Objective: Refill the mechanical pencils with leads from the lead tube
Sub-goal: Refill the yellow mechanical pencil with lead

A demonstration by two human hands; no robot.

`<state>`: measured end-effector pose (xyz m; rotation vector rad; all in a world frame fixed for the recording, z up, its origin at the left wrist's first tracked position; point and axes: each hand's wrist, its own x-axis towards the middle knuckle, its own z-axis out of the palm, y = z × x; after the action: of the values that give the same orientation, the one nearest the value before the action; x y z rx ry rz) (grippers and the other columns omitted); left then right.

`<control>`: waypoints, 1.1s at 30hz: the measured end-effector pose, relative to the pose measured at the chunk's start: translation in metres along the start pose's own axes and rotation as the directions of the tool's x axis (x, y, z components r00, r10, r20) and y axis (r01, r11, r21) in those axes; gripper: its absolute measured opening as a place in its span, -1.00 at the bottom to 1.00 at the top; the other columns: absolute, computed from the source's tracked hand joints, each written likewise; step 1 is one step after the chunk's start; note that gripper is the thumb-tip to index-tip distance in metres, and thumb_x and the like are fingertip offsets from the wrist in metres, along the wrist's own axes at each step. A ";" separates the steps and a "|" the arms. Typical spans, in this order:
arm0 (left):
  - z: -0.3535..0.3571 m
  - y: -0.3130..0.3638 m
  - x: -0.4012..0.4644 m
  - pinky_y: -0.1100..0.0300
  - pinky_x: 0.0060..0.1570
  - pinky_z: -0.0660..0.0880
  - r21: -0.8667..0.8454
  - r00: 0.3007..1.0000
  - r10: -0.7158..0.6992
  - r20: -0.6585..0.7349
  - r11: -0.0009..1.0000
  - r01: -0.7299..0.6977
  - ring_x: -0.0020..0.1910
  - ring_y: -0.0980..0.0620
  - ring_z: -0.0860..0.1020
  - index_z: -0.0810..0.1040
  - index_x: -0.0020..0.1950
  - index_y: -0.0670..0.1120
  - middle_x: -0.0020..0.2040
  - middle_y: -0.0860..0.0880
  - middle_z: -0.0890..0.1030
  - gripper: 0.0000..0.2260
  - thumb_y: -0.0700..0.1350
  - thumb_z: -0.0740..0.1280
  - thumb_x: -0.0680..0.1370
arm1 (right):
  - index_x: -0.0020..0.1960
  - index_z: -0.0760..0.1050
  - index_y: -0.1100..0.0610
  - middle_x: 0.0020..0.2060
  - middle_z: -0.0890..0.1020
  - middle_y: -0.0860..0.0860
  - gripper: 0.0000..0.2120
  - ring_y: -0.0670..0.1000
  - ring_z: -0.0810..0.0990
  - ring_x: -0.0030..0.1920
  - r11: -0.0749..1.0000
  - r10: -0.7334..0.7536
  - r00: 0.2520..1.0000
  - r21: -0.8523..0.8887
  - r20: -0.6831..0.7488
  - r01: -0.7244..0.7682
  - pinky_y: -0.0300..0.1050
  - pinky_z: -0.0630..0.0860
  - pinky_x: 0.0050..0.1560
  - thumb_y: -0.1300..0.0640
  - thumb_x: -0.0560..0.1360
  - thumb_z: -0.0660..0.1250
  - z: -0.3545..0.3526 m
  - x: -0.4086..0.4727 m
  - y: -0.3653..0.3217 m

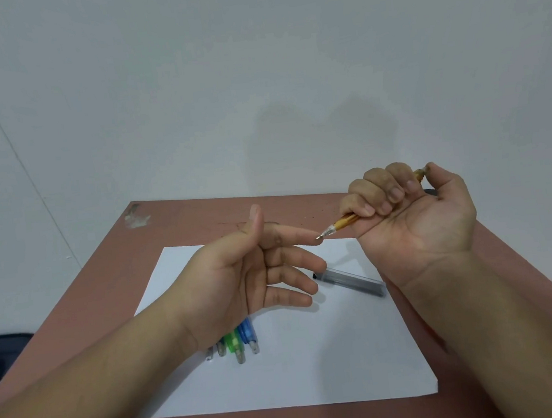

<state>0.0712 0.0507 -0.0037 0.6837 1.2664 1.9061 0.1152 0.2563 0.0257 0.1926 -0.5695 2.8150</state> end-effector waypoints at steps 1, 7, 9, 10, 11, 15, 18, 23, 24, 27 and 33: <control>0.000 0.000 0.000 -0.10 0.02 0.60 -0.002 1.000 0.000 0.001 1.000 0.000 -0.03 -0.24 0.60 0.61 0.24 -0.25 0.09 -0.32 0.62 -0.39 0.23 0.11 0.57 | -0.34 0.19 0.08 -0.41 0.22 -0.03 -0.62 -0.02 0.19 -0.44 1.000 0.003 1.000 0.004 0.004 -0.003 -0.15 0.28 -0.38 -0.09 0.57 -0.01 0.000 0.000 0.000; 0.000 0.000 0.000 -0.09 0.00 0.59 -0.007 1.000 0.003 0.008 1.000 -0.003 -0.03 -0.24 0.60 0.61 0.24 -0.24 0.10 -0.33 0.61 -0.40 0.23 0.11 0.58 | -0.35 0.20 0.08 -0.41 0.22 -0.03 -0.60 -0.02 0.19 -0.45 1.000 0.002 1.000 0.010 0.005 -0.002 -0.15 0.27 -0.39 -0.12 0.58 0.00 0.001 -0.001 0.000; 0.000 0.000 -0.001 -0.09 0.01 0.59 -0.004 1.000 0.004 0.007 1.000 -0.004 -0.03 -0.24 0.60 0.61 0.24 -0.24 0.09 -0.32 0.61 -0.41 0.22 0.12 0.58 | -0.34 0.19 0.08 -0.41 0.22 -0.03 -0.60 -0.02 0.19 -0.45 1.000 0.004 1.000 0.015 0.007 -0.004 -0.15 0.27 -0.38 -0.12 0.58 0.00 0.001 -0.001 0.001; 0.000 0.000 -0.001 -0.09 0.01 0.59 -0.003 1.000 0.005 0.007 1.000 -0.005 -0.04 -0.23 0.60 0.61 0.24 -0.24 0.09 -0.32 0.62 -0.43 0.20 0.12 0.58 | -0.35 0.19 0.08 -0.41 0.22 -0.03 -0.60 -0.02 0.19 -0.45 1.000 0.006 1.000 0.018 0.008 -0.006 -0.15 0.27 -0.39 -0.12 0.58 0.00 0.001 -0.001 0.001; 0.000 0.000 -0.001 -0.09 0.02 0.59 0.000 1.000 0.007 0.008 1.000 -0.007 -0.03 -0.23 0.60 0.61 0.24 -0.24 0.09 -0.31 0.62 -0.45 0.18 0.13 0.59 | -0.35 0.19 0.08 -0.41 0.22 -0.03 -0.60 -0.02 0.19 -0.45 1.000 0.008 1.000 0.023 0.009 -0.008 -0.15 0.27 -0.39 -0.11 0.58 -0.01 0.001 -0.001 0.001; 0.000 -0.001 -0.003 -0.07 -0.02 0.59 0.045 0.999 0.042 -0.010 0.998 -0.041 -0.04 -0.22 0.60 0.64 0.19 -0.21 0.07 -0.30 0.63 -0.65 -0.03 0.25 0.56 | -0.35 0.18 0.08 -0.42 0.22 -0.02 -0.62 -0.01 0.20 -0.45 0.999 0.018 1.000 0.028 0.025 -0.019 -0.14 0.29 -0.40 -0.07 0.57 -0.04 0.002 -0.002 -0.001; 0.002 -0.002 -0.003 -0.01 -0.05 0.61 0.127 0.996 0.083 -0.040 0.989 -0.077 -0.07 -0.16 0.62 0.66 0.15 -0.18 0.03 -0.25 0.65 -0.75 -0.15 0.30 0.54 | -0.35 0.18 0.08 -0.42 0.22 -0.02 -0.61 -0.01 0.20 -0.46 0.999 0.024 0.999 0.030 0.036 -0.025 -0.14 0.29 -0.40 -0.08 0.58 -0.05 0.002 -0.003 0.000; 0.009 -0.003 -0.002 0.07 -0.10 0.62 0.223 0.980 0.144 -0.135 0.968 -0.111 -0.17 -0.08 0.64 0.70 0.04 -0.14 -0.06 -0.20 0.68 -0.86 -0.17 0.40 0.52 | -0.37 0.19 0.09 -0.43 0.22 -0.02 -0.65 -0.01 0.20 -0.47 0.999 0.029 0.999 0.027 0.036 -0.030 -0.15 0.29 -0.40 -0.06 0.54 0.00 0.003 -0.003 0.002; 0.010 -0.003 -0.002 0.07 -0.11 0.62 0.225 0.978 0.148 -0.150 0.968 -0.112 -0.19 -0.07 0.64 0.70 0.02 -0.14 -0.07 -0.20 0.68 -0.89 -0.18 0.44 0.52 | -0.37 0.19 0.09 -0.43 0.22 -0.02 -0.67 -0.01 0.20 -0.47 0.999 0.029 0.999 0.027 0.037 -0.030 -0.15 0.29 -0.40 -0.05 0.52 0.02 0.003 -0.004 0.003; 0.013 -0.003 -0.001 0.08 -0.13 0.63 0.230 0.969 0.157 -0.193 0.967 -0.111 -0.24 -0.05 0.64 0.71 -0.05 -0.14 -0.11 -0.20 0.69 -0.86 -0.15 0.45 0.43 | -0.36 0.18 0.08 -0.44 0.23 -0.02 -0.70 -0.01 0.21 -0.48 0.999 0.029 0.999 0.018 0.032 -0.029 -0.16 0.28 -0.40 -0.04 0.49 0.04 0.005 -0.005 0.005; 0.016 -0.002 0.000 0.11 -0.15 0.63 0.253 0.959 0.179 -0.219 0.960 -0.122 -0.26 -0.05 0.63 0.71 -0.13 -0.11 -0.14 -0.18 0.70 -0.89 -0.12 0.44 0.40 | -0.35 0.17 0.07 -0.43 0.22 -0.03 -0.62 -0.01 0.20 -0.47 0.999 0.037 0.999 0.026 0.022 -0.038 -0.15 0.27 -0.40 -0.08 0.57 -0.04 0.005 -0.005 0.008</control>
<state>0.0842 0.0595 0.0007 0.7040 1.6570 2.0278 0.1186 0.2463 0.0266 0.2203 -0.5462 2.8612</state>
